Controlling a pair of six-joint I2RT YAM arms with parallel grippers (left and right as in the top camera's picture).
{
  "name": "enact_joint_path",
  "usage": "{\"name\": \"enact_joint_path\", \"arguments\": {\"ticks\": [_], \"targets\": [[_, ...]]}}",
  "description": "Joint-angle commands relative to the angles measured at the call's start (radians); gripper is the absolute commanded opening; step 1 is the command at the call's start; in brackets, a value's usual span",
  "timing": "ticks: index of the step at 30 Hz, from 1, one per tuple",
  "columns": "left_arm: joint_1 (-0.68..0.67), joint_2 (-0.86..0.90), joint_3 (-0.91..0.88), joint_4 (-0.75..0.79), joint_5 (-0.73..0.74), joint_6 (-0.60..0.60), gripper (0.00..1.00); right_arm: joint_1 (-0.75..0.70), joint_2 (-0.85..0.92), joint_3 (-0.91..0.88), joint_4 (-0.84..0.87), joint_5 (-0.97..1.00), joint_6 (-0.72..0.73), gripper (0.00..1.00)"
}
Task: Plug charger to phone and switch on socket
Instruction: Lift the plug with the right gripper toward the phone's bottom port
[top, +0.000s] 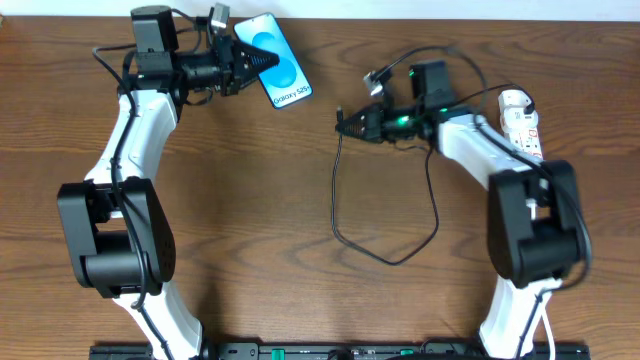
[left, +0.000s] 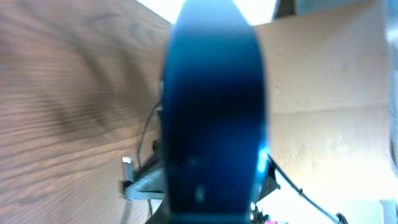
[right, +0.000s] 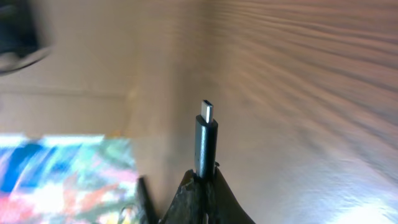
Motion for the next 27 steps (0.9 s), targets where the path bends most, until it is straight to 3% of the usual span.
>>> {"name": "enact_joint_path", "arguments": {"ticks": [1,8,27], "targets": [[0.002,-0.008,0.008,0.099,0.130,-0.127,0.08,-0.005,-0.089,0.012,0.002,-0.214,-0.084,0.01],[0.002,-0.008,0.008,0.408,0.158,-0.385,0.08,0.021,-0.110,0.012,0.003,-0.343,-0.083,0.01],[-0.035,-0.008,0.008,0.411,0.157,-0.396,0.07,0.085,-0.110,0.012,0.278,-0.408,0.098,0.01]]}}
